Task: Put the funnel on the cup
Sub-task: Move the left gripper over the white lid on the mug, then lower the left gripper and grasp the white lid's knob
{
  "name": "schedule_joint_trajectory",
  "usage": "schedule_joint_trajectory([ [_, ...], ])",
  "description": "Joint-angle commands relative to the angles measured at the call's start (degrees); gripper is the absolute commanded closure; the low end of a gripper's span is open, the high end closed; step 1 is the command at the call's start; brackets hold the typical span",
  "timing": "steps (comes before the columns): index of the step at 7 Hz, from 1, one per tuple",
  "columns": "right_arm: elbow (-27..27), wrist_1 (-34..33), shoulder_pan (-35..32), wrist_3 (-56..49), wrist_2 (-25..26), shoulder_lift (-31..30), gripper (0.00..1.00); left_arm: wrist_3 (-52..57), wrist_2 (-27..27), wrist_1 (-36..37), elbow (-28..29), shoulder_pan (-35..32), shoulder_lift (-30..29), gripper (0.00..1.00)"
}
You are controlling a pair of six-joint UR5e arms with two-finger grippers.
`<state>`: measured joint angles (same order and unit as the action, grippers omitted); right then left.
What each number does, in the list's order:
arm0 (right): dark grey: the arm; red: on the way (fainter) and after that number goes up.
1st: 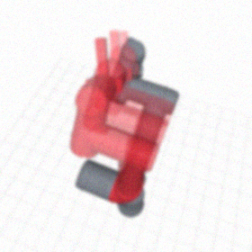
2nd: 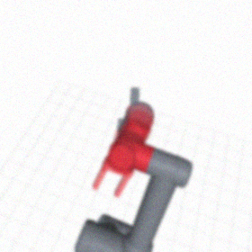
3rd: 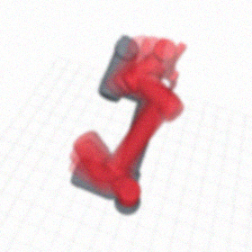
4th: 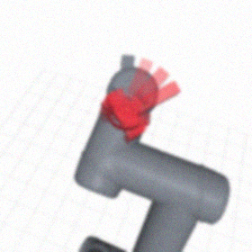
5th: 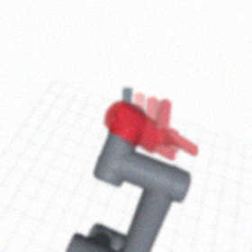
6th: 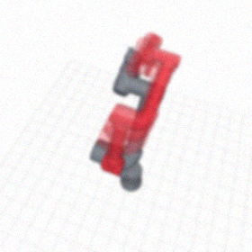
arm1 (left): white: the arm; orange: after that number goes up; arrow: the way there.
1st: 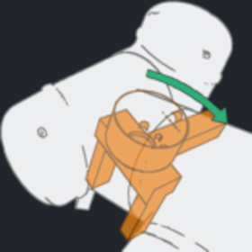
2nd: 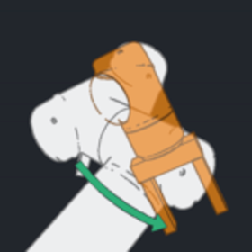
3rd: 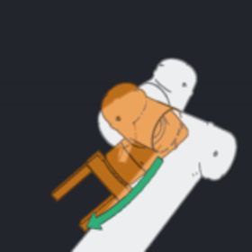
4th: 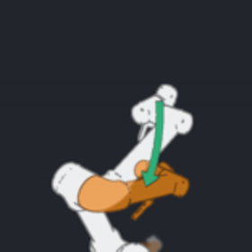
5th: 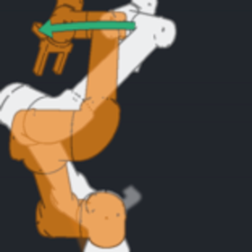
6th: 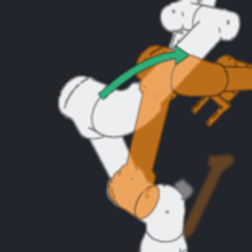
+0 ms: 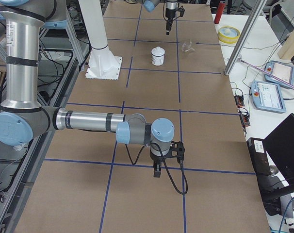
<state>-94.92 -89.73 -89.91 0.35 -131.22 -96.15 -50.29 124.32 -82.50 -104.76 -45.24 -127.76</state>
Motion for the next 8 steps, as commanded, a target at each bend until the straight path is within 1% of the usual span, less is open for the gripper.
schedule_joint_trajectory([
  [1, 0.0, 0.0, 0.0, 0.0, 0.0, 0.1, 0.0, -4.2, -7.6, 5.6, 0.0, 5.5, -3.2, 0.0],
  [2, 0.0, 0.0, 0.0, 0.0, 0.0, 0.1, 0.0, -7.7, -9.1, 6.0, 0.0, 7.6, -3.5, 0.0],
  [3, 0.0, 0.0, 0.0, 0.0, 0.0, 0.0, 0.0, -12.6, -14.1, 6.1, 0.6, 11.2, -3.9, 0.0],
  [5, 0.0, 0.0, 0.0, 0.0, 0.0, 0.0, 0.0, -13.8, -15.5, 6.0, 1.0, 13.3, -3.7, 0.0],
  [6, 0.0, 0.0, 0.0, 0.0, 0.0, 0.0, 0.0, -13.8, -15.5, 5.9, 1.4, 13.6, -3.8, 0.03],
  [8, 0.0, 0.0, 0.0, 0.0, 0.0, 0.0, 0.0, -13.7, -15.5, 5.6, 2.4, 13.6, -3.9, 0.3],
])
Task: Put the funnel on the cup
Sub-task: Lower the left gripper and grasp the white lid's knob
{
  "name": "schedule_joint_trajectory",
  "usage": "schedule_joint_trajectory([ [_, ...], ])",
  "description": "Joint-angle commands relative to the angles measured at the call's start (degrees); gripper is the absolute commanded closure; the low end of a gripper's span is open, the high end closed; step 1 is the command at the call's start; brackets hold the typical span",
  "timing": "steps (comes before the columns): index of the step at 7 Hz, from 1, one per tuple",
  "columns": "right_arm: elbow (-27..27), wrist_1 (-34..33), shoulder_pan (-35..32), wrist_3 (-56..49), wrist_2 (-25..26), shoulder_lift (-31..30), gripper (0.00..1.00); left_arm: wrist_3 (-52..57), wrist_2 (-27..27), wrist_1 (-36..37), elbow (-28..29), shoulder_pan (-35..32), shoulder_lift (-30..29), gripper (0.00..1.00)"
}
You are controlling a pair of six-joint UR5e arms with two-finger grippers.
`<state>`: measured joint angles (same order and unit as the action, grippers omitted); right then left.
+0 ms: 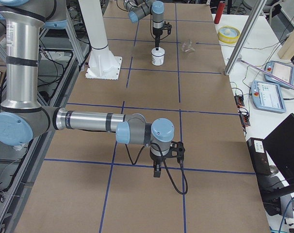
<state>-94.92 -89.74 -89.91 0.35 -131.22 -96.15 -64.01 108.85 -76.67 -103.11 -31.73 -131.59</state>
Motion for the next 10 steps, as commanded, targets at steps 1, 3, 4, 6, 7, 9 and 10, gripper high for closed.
schedule_joint_trajectory([
  [1, 0.0, 0.0, 0.0, 0.0, 0.0, 0.0, 0.0, 0.2, 0.0, -0.2, 0.8, 0.1, 0.0, 0.4],
  [3, 0.0, 0.0, 0.0, 0.0, 0.0, 0.0, 0.0, 0.7, 0.0, -0.4, 0.7, 0.1, 0.0, 0.51],
  [4, 0.0, 0.0, 0.0, 0.0, 0.0, 0.0, 0.0, 0.8, 0.0, -0.4, 0.6, 0.1, 0.0, 0.54],
  [6, 0.0, 0.0, 0.0, 0.0, 0.0, 0.0, 0.0, 0.9, 0.0, -0.4, 0.5, 0.1, 0.0, 0.61],
  [7, 0.0, 0.0, 0.0, 0.0, 0.0, 0.0, 0.0, 0.9, -0.1, -0.4, 0.0, 0.1, 0.0, 0.73],
  [9, 0.0, 0.0, 0.0, 0.0, 0.0, 0.0, 0.0, 1.2, 0.0, 0.2, -2.9, -0.6, 0.4, 0.92],
  [10, 0.0, 0.0, 0.0, 0.0, 0.0, 0.1, 0.0, 1.3, 0.0, 2.6, -5.1, -1.7, 0.4, 0.93],
])
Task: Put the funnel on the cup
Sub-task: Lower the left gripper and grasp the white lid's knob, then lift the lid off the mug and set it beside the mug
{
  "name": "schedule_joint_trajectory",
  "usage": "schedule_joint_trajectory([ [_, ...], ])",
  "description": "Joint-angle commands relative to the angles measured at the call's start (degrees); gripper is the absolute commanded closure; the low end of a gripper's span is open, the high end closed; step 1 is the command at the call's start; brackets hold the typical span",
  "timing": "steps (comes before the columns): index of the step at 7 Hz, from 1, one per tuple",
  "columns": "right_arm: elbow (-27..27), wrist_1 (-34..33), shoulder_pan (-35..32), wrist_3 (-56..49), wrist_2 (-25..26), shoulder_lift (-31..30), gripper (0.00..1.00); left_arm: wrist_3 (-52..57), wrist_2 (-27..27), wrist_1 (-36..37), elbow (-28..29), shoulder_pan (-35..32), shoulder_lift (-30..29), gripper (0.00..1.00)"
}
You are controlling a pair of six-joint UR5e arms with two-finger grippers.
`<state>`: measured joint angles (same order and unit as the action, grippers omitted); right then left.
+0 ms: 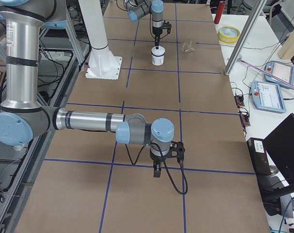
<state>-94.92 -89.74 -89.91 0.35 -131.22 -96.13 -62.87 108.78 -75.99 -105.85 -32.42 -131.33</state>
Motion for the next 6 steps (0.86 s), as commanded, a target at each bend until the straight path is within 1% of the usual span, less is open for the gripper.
schedule_joint_trajectory([
  [1, 0.0, 0.0, 0.0, 0.0, 0.0, 0.0, 0.0, 3.4, 0.0, 5.0, -4.6, -2.1, 0.2, 0.94],
  [2, 0.0, 0.0, 0.0, 0.0, 0.0, 0.0, 0.0, 7.5, -0.1, 5.8, -6.5, -4.8, 1.9, 0.94],
  [3, 0.1, 0.0, 0.0, 0.0, 0.0, 0.1, 0.0, 8.8, 0.0, 4.0, -9.7, -5.0, 7.4, 0.94],
  [4, 0.0, 0.0, 0.0, 0.0, 0.0, 0.0, 0.0, 8.9, 0.0, -2.7, -10.2, -5.6, 12.1, 0.94],
  [5, 0.0, 0.0, 0.0, 0.0, 0.0, 0.1, 0.0, 8.5, -0.1, -10.4, -9.6, -5.6, 18.1, 0.94],
  [6, 0.0, 0.0, 0.0, 0.0, 0.0, 0.0, 0.0, 8.4, -0.4, -14.8, -8.2, -5.5, 20.9, 0.96],
])
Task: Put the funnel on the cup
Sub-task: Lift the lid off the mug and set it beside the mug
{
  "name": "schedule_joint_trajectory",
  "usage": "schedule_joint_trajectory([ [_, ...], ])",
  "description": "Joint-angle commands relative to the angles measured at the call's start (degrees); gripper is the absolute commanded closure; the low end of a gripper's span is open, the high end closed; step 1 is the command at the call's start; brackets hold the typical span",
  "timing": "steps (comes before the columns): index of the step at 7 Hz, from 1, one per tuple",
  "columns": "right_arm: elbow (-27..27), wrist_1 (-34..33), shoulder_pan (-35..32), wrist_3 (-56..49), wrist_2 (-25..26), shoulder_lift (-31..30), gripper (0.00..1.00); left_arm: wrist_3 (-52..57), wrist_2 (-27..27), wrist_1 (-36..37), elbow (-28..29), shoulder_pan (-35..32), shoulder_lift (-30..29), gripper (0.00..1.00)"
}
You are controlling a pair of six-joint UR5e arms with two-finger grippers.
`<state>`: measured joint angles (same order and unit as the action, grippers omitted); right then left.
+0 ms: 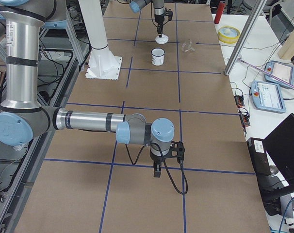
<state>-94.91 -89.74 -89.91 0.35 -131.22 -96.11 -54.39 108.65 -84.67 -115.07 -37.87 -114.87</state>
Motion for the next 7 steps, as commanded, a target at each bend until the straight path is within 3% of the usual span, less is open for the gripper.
schedule_joint_trajectory([
  [1, 0.0, 0.0, 0.0, 0.0, 0.0, 0.0, 0.0, 0.0, -2.6, -8.1, 3.3, 0.2, 4.9, 0.96],
  [3, 0.0, 0.0, 0.0, 0.0, 0.0, 0.0, 0.0, 0.5, -3.5, -12.4, 9.6, 0.4, 5.1, 0.94],
  [4, 0.0, 0.0, 0.0, 0.0, 0.0, 0.0, 0.0, 0.6, -3.5, -15.9, 12.4, 0.5, 5.1, 0.84],
  [5, 0.0, 0.0, 0.0, 0.0, 0.0, 0.0, 0.0, 0.7, -3.5, -16.9, 13.4, 0.6, 5.1, 0.54],
  [6, 0.0, 0.0, 0.0, 0.0, 0.0, 0.0, 0.0, 0.7, -3.5, -17.0, 13.0, 0.5, 5.2, 0.01],
  [7, 0.0, 0.0, 0.0, 0.0, 0.0, 0.0, 0.0, 0.6, -3.4, -16.8, 12.1, 0.3, 5.2, 0.0],
])
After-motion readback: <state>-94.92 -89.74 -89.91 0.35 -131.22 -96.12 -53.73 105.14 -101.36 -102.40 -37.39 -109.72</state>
